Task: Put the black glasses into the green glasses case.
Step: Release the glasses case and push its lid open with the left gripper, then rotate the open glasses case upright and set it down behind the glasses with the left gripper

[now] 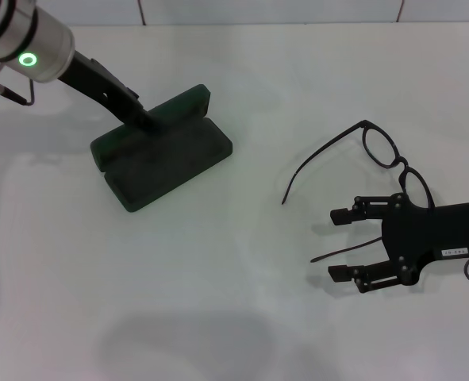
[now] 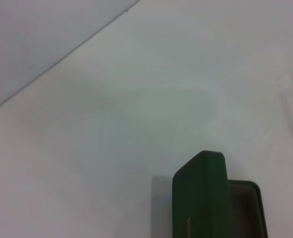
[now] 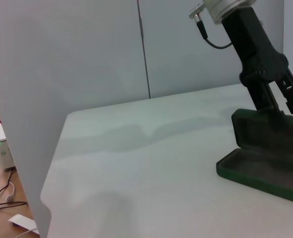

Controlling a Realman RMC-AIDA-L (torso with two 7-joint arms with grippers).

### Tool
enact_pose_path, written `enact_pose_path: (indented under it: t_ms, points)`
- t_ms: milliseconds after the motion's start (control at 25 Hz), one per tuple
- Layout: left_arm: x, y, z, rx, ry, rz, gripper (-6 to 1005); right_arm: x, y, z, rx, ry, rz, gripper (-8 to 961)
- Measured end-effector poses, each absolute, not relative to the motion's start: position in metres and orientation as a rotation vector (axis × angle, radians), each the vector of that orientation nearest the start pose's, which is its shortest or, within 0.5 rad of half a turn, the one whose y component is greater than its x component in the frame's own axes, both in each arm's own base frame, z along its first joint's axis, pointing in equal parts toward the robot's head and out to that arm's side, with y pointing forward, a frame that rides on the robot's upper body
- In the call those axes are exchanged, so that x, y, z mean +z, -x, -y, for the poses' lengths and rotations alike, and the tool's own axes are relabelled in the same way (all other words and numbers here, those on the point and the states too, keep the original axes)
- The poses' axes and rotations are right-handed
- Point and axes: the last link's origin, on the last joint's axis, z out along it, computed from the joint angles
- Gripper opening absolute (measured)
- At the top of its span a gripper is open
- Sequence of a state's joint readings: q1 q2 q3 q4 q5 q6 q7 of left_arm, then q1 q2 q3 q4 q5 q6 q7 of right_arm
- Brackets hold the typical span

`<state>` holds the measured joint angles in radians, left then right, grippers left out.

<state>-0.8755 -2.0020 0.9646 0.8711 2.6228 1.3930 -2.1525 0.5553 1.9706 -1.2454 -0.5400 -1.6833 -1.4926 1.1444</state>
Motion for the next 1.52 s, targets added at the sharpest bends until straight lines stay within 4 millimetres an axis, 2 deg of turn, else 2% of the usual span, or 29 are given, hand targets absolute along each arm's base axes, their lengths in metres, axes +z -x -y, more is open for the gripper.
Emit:
enact_pose_path:
  t_ms: [240,520,720,920,1280,1520]
  points:
    - [0.023,0.202,-0.430,0.376,2.608,0.764,783,-0.031,-0.248,-0.318,0.567,3.012,-0.184,824]
    - [0.015,0.197,-0.429,0.385,2.612,0.728,784,-0.029,-0.251,-0.318,0.564,3.004,-0.194,824]
    - [0.013,0.197,-0.429,0.387,2.610,0.706,675,-0.028,-0.252,-0.318,0.563,3.002,-0.196,824]
    - [0.014,0.196,-0.429,0.378,2.607,0.691,430,-0.028,-0.252,-0.318,0.561,3.001,-0.198,823]
    - [0.015,0.189,-0.428,0.361,2.621,0.636,211,-0.028,-0.254,-0.318,0.556,2.998,-0.206,823]
    - [0.017,0.181,-0.423,0.319,2.669,0.495,208,-0.028,-0.255,-0.317,0.555,2.995,-0.213,823]
